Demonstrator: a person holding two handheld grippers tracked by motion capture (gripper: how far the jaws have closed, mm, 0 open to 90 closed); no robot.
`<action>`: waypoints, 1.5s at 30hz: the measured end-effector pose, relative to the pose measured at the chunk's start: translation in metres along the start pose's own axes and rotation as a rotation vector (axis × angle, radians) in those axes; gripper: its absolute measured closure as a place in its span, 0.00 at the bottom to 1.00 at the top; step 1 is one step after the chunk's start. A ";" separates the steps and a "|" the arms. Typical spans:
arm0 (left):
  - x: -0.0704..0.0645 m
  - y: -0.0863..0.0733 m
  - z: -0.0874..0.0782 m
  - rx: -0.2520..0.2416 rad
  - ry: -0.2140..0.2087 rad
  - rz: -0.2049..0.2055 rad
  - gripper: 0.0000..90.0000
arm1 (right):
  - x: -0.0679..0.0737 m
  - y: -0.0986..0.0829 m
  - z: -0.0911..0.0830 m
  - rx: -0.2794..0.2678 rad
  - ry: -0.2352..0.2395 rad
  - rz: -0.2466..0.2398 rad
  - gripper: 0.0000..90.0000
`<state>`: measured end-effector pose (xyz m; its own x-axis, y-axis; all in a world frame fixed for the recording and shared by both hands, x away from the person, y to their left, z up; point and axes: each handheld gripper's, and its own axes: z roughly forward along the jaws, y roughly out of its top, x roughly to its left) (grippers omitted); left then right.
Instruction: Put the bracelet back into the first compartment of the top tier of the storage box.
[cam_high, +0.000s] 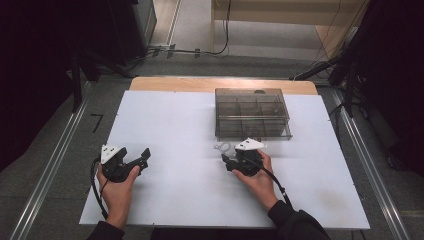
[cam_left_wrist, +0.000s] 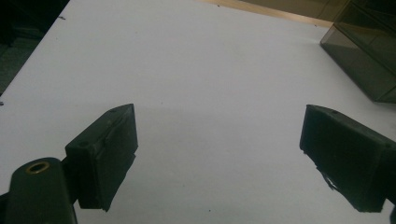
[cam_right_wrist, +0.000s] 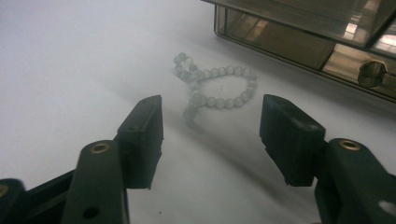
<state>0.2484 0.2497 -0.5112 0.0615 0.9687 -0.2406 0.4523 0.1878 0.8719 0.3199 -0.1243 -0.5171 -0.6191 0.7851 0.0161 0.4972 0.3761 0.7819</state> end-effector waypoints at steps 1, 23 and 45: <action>0.000 0.000 0.000 0.000 0.000 0.000 0.13 | 0.000 0.000 0.000 0.000 0.000 0.000 0.47; 0.001 0.000 0.000 0.002 -0.001 -0.005 0.13 | 0.002 0.009 0.014 0.009 0.018 0.008 0.68; 0.000 0.000 0.001 0.005 -0.002 -0.006 0.13 | 0.003 0.011 0.017 0.014 0.024 0.006 0.93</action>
<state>0.2492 0.2497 -0.5119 0.0609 0.9672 -0.2466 0.4572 0.1926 0.8683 0.3343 -0.1092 -0.5193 -0.6302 0.7756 0.0357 0.5091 0.3781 0.7732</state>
